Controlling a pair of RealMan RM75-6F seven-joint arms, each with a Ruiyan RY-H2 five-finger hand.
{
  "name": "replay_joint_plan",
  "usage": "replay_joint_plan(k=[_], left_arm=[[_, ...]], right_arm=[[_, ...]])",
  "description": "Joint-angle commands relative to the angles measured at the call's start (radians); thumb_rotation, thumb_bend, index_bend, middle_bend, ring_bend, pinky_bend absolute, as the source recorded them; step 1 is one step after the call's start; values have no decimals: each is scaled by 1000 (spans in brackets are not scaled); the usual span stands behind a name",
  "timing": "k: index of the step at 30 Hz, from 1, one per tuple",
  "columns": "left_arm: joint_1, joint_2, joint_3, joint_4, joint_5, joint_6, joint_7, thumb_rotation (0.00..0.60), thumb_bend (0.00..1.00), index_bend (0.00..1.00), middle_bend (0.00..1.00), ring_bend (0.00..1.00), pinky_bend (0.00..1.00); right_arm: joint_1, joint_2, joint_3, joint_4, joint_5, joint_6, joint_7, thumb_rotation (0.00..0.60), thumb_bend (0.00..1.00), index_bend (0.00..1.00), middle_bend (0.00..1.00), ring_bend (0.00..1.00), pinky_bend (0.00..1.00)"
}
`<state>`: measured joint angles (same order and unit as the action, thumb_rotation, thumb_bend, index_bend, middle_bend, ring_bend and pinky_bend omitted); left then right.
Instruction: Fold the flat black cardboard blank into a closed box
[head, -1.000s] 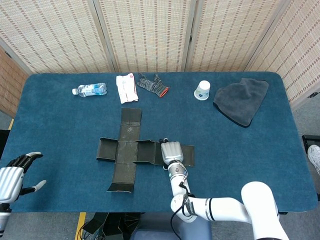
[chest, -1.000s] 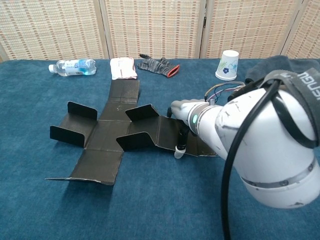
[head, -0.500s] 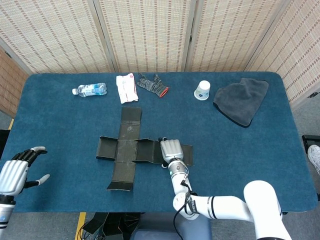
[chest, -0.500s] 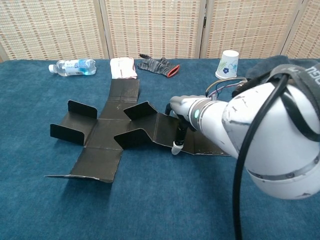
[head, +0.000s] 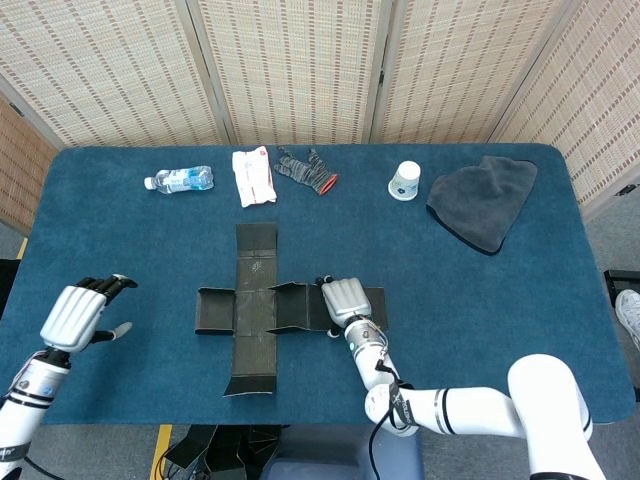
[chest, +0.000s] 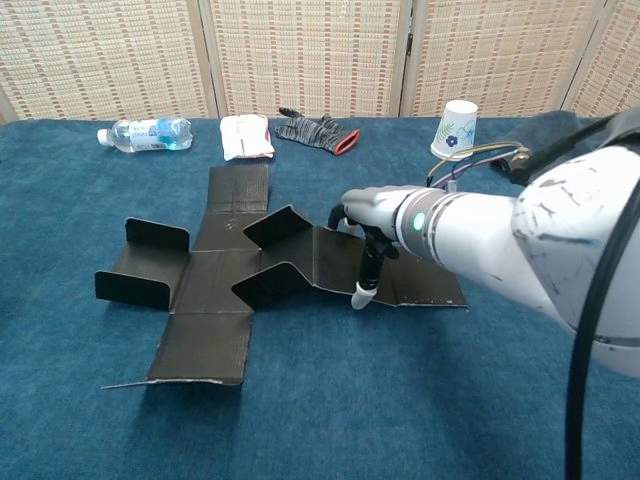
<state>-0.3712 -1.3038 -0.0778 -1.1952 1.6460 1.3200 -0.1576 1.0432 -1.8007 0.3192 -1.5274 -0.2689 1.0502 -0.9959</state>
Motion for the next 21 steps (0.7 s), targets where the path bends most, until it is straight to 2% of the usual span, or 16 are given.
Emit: replay_joint_plan(k=[1, 3, 6, 9, 21], left_arm=[[-60, -68, 18, 95, 54, -25, -11, 600, 84, 216, 298, 514, 455], [-84, -86, 37, 126, 82, -34, -29, 600, 29, 86, 157, 514, 461], [-110, -102, 52, 151, 83, -77, -17, 600, 1, 0, 4, 445, 466], [-129, -117, 63, 161, 89, -95, -11, 600, 1, 0, 0, 372, 474], [-187, -268, 91, 359, 109, -97, 10, 600, 1, 0, 0, 350, 494]], right_arm=[[1, 12, -8, -10, -2, -1, 10, 600, 141, 260, 282, 799, 998], [3, 20, -15, -17, -2, 0, 16, 600, 141, 261, 282, 799, 998], [6, 31, -24, -26, -2, -2, 24, 600, 141, 260, 282, 799, 998], [8, 38, -33, -33, -6, -4, 36, 600, 141, 260, 282, 799, 998], [11, 56, -63, -45, -23, -16, 89, 600, 141, 260, 282, 799, 998]])
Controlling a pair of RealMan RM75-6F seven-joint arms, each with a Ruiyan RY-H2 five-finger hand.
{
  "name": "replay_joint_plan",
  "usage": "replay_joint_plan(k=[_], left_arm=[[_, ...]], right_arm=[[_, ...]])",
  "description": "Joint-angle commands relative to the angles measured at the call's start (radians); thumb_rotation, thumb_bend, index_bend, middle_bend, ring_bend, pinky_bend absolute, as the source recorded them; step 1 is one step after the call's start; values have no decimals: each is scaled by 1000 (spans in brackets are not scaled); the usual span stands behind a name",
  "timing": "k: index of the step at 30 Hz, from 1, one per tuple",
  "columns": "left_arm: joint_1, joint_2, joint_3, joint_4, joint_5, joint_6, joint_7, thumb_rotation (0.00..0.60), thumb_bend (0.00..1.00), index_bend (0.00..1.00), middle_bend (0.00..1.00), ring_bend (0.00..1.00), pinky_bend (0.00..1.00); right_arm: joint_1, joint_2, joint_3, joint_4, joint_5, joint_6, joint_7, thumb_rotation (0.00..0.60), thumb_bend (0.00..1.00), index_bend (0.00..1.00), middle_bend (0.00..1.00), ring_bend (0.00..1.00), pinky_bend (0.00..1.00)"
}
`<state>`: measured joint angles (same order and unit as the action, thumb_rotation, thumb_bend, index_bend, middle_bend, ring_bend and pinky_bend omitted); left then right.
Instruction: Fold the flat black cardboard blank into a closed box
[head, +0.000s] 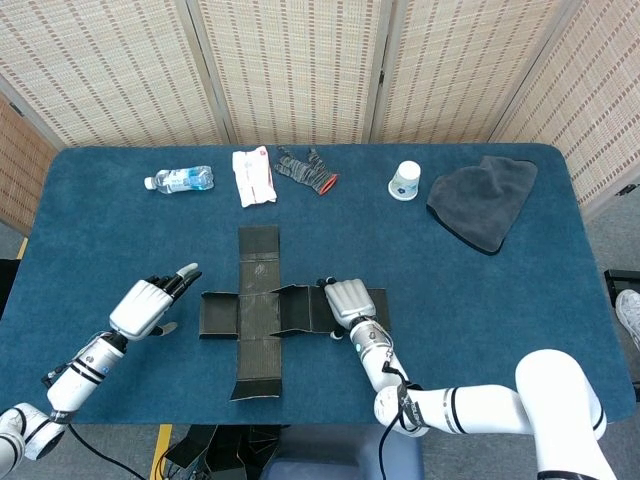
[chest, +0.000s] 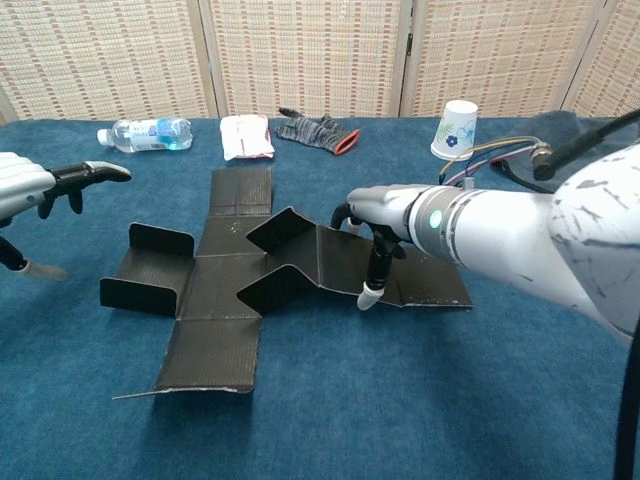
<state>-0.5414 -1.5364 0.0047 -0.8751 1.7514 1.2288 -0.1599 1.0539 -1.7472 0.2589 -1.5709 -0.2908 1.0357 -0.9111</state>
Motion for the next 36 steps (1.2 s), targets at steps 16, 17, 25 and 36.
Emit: replay_joint_plan(k=[16, 17, 25, 36], left_arm=[[-50, -164, 28, 200, -35, -38, 6, 600, 1, 0, 0, 337, 504], [-51, -170, 29, 204, -39, -42, 6, 600, 1, 0, 0, 337, 505], [-52, -181, 30, 151, -61, -28, -82, 600, 1, 0, 0, 337, 510], [-79, -167, 14, 11, -87, -30, -201, 600, 1, 0, 0, 337, 519]], right_arm=[[-4, 25, -31, -11, -37, -17, 73, 600, 141, 260, 282, 799, 998], [-4, 25, -32, -11, -39, -20, 78, 600, 141, 260, 283, 799, 998], [-3, 28, -38, -12, -63, -27, 110, 600, 141, 261, 282, 798, 998], [5, 26, -58, -16, -132, -29, 129, 600, 144, 264, 286, 799, 998]])
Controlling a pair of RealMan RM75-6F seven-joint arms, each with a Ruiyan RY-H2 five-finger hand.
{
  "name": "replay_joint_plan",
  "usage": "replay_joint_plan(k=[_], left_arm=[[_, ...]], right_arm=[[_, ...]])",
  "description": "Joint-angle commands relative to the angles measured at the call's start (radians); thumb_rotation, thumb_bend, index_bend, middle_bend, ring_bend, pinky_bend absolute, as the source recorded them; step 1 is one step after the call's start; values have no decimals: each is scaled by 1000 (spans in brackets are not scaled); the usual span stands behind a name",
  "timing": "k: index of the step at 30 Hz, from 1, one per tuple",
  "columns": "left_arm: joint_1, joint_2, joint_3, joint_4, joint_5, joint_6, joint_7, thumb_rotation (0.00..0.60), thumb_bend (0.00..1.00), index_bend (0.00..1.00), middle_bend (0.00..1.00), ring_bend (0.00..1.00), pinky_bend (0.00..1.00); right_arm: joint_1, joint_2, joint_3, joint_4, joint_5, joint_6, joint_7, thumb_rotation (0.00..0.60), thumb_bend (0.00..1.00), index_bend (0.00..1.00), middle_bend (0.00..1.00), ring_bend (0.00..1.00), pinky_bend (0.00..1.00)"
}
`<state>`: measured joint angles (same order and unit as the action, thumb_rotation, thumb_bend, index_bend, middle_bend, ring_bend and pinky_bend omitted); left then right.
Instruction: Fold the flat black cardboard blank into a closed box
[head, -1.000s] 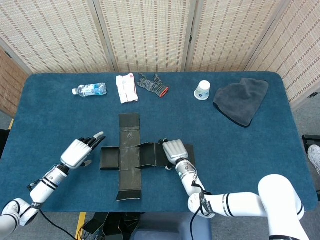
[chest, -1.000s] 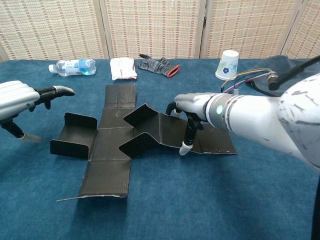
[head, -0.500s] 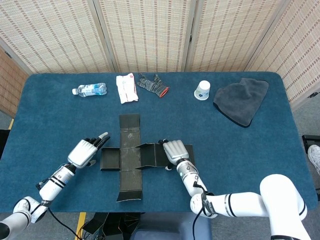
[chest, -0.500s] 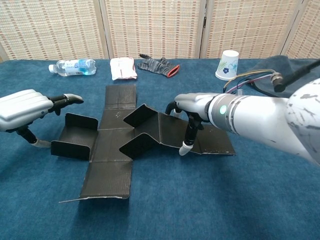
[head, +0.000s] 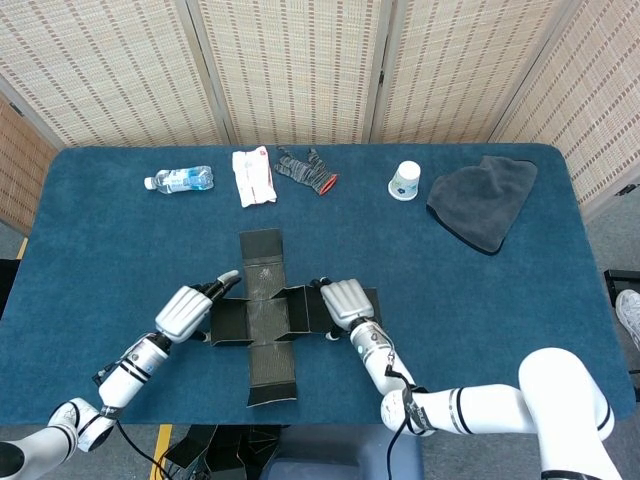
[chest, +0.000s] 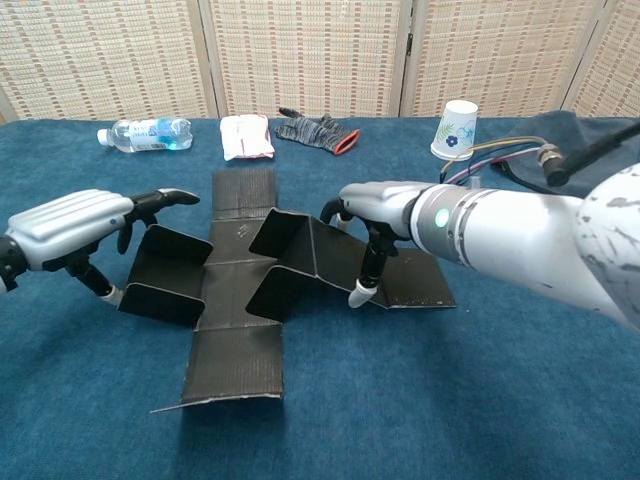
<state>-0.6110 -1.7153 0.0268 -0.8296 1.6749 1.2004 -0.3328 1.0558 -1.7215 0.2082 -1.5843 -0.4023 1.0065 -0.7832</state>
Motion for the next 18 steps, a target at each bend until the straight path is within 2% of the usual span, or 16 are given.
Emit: replay_joint_plan(k=[1, 8, 18], left_arm=[[-12, 17, -10, -49, -13, -4, -39, 600, 1, 0, 0, 337, 520], [-31, 66, -26, -166, -48, -45, -106, 600, 1, 0, 0, 336, 534], [-50, 132, -22, -305, -82, -117, -166, 600, 1, 0, 0, 336, 550]], right_arm=[[4, 2, -9, -5, -28, 0, 1, 600, 145, 265, 286, 799, 998], [23, 34, -24, -29, -91, -5, -20, 600, 148, 274, 296, 799, 998], [88, 75, -67, -39, -136, -33, -121, 600, 157, 295, 307, 799, 998]])
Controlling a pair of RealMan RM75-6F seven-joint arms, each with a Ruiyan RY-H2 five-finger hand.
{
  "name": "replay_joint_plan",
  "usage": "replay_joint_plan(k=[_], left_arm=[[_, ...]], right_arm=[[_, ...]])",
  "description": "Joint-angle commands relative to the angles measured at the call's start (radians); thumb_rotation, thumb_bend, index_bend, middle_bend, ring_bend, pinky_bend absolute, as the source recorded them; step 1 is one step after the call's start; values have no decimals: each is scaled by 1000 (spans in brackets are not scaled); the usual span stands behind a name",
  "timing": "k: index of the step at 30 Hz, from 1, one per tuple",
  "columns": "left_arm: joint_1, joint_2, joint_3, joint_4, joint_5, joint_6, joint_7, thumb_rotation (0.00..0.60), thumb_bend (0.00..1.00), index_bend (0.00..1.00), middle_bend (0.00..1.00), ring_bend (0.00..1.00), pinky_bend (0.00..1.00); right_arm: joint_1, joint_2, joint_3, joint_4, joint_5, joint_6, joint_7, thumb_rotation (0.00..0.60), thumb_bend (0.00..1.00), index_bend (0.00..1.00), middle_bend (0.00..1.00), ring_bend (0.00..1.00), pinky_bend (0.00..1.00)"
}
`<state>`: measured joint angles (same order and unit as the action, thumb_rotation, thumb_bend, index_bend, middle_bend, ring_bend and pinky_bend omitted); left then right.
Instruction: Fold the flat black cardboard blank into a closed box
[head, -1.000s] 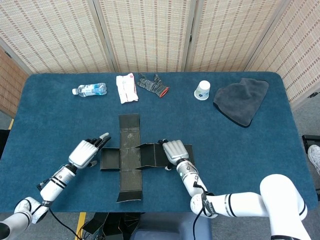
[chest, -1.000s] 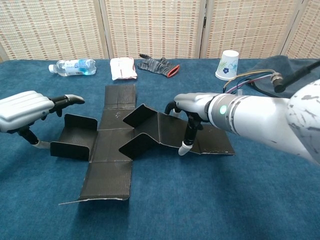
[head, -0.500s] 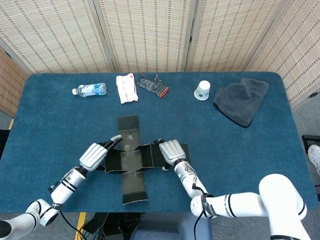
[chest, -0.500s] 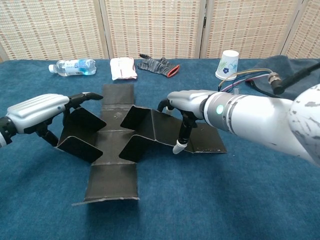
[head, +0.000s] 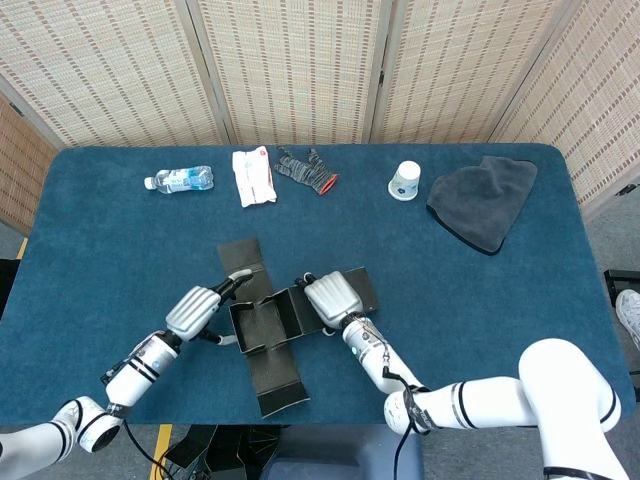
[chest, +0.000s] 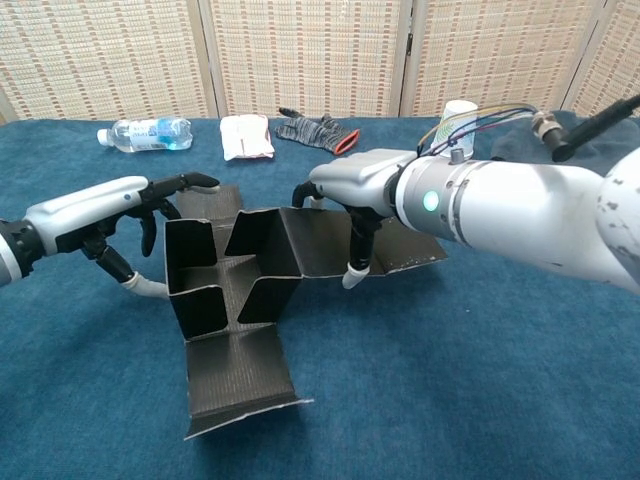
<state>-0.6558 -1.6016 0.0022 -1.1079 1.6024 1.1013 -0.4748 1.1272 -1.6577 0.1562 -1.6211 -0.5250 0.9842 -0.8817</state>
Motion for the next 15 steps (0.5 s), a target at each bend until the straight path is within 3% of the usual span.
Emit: replay_joint_plan(k=[1, 15], left_arm=[[-6, 23, 3, -34, -12, -23, -33, 600, 1, 0, 0, 336, 554], [-7, 87, 37, -147, -13, -67, -122, 600, 1, 0, 0, 336, 563]], right_arm=[[22, 16, -19, -3, -21, -17, -27, 600, 158, 298, 309, 799, 998], [91, 66, -86, 22, -206, -92, -77, 600, 168, 333, 331, 806, 1000]])
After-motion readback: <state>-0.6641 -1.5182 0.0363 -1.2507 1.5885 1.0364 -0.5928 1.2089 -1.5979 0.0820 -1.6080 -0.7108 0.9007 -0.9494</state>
